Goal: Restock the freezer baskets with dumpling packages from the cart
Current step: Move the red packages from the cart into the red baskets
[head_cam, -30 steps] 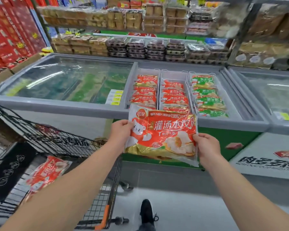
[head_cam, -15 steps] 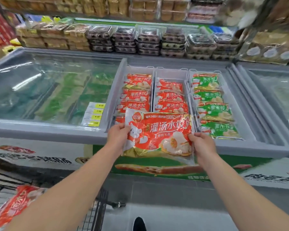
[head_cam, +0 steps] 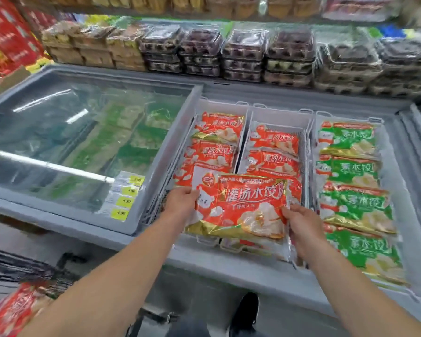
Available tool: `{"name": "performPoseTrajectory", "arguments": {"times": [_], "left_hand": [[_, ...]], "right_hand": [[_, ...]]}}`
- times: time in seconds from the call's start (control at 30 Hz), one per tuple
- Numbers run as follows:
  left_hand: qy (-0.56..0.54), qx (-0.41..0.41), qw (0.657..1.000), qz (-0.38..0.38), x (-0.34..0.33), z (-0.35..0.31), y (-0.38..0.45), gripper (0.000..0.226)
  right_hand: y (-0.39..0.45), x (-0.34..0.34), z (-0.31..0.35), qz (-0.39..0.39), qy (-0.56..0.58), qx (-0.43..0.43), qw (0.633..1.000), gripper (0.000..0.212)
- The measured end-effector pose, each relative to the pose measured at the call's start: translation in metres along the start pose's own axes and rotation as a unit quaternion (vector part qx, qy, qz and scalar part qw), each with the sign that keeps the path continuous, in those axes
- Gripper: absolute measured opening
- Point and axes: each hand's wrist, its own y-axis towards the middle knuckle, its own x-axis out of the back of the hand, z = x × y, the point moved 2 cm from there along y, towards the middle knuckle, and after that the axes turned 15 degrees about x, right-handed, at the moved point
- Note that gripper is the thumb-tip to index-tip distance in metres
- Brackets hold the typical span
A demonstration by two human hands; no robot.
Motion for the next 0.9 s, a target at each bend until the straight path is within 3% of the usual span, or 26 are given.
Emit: {"name": "performPoseTrajectory", "arguments": {"times": [0.23, 0.47, 0.73, 0.83, 0.9], "left_hand": [[0.003, 0.056, 0.998, -0.028, -0.015, -0.03, 0.04, 0.016], [0.109, 0.048, 0.99, -0.069, -0.031, -0.09, 0.117, 0.017], [0.17, 0.028, 0.981, -0.088, -0.044, -0.167, 0.206, 0.051], [0.168, -0.041, 0.978, -0.119, -0.048, -0.184, 0.23, 0.052], [0.246, -0.091, 0.957, -0.127, -0.06, -0.181, 0.244, 0.072]], "right_hand": [[0.065, -0.028, 0.007, 0.036, -0.043, -0.032, 0.998, 0.015], [0.135, -0.076, 0.009, 0.036, -0.098, -0.039, 0.994, 0.009], [0.228, -0.167, 0.033, 0.043, -0.154, -0.009, 0.987, 0.004], [0.258, -0.2, 0.044, 0.129, -0.204, 0.002, 0.971, 0.007], [0.271, -0.222, 0.048, 0.221, -0.298, 0.026, 0.928, 0.031]]}}
